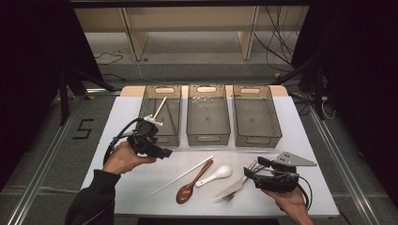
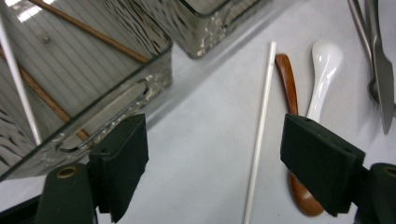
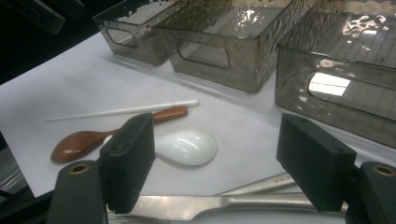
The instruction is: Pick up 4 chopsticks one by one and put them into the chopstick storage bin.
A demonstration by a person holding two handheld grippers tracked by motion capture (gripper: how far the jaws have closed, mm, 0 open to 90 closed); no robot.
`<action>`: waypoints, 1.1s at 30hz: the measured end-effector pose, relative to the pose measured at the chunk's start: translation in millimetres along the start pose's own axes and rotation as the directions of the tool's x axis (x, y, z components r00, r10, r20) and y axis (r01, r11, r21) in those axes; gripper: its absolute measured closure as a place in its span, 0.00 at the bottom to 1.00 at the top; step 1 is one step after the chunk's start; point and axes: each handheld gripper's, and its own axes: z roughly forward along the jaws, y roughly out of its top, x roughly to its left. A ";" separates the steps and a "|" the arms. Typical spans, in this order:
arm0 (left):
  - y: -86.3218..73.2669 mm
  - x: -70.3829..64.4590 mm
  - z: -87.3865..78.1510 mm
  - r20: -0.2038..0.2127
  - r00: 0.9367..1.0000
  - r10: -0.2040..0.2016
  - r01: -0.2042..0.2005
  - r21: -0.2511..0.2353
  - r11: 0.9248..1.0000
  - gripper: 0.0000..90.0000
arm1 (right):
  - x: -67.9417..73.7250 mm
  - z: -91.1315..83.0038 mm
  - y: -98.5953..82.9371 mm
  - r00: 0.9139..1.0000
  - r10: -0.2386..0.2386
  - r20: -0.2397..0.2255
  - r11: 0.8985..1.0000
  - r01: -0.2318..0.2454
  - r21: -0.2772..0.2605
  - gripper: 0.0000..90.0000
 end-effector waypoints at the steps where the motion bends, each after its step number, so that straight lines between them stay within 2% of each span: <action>1: 0.0 -1.8 1.6 0.003 1.000 0.010 -0.010 0.017 1.000 0.26 | 0.1 -0.1 0.0 1.000 0.002 0.000 1.000 -0.002 0.000 0.32; 10: 2.7 -23.0 30.5 0.017 0.998 0.066 -0.067 0.125 0.990 0.32 | 0.7 0.6 0.2 1.000 -0.004 0.000 1.000 0.004 0.003 0.32; 15: 5.8 -33.2 45.6 0.023 0.995 0.099 -0.102 0.172 0.980 0.36 | 0.5 0.3 0.0 1.000 0.000 0.001 1.000 0.000 0.004 0.32; 19: 8.2 -38.4 57.6 0.026 0.991 0.129 -0.132 0.217 0.967 0.40 | 0.7 0.7 0.1 1.000 -0.003 0.000 1.000 0.003 0.004 0.32; 23: 8.9 -42.4 70.4 0.041 0.991 0.129 -0.135 0.243 0.961 0.44 | 0.6 0.5 0.1 1.000 -0.003 0.000 1.000 0.003 0.003 0.32; 25: 9.4 -43.2 75.4 0.055 0.988 0.144 -0.153 0.263 0.952 0.47 | 0.3 0.4 0.0 1.000 -0.002 0.000 1.000 0.002 0.004 0.32; 26: 9.4 -44.2 78.1 0.053 0.989 0.141 -0.150 0.265 0.952 0.48 | 0.2 0.3 0.0 1.000 -0.001 -0.001 1.000 0.001 0.004 0.32; 27: 9.5 -44.5 79.9 0.058 0.987 0.147 -0.157 0.275 0.948 0.49 | 0.3 0.2 0.0 1.000 -0.001 0.000 1.000 0.001 0.004 0.32; 28: 9.6 -44.9 81.9 0.063 0.987 0.146 -0.158 0.276 0.948 0.51 | 0.3 0.3 0.0 1.000 -0.002 -0.001 1.000 0.002 0.003 0.32; 32: 9.6 -46.6 88.2 0.068 0.985 0.158 -0.171 0.300 0.938 0.55 | 0.5 0.4 -0.1 1.000 -0.002 0.000 1.000 0.002 0.003 0.32; 33: 9.3 -47.8 89.8 0.067 0.985 0.156 -0.169 0.297 0.940 0.56 | 0.6 0.4 -0.1 1.000 -0.001 0.000 1.000 0.001 0.005 0.32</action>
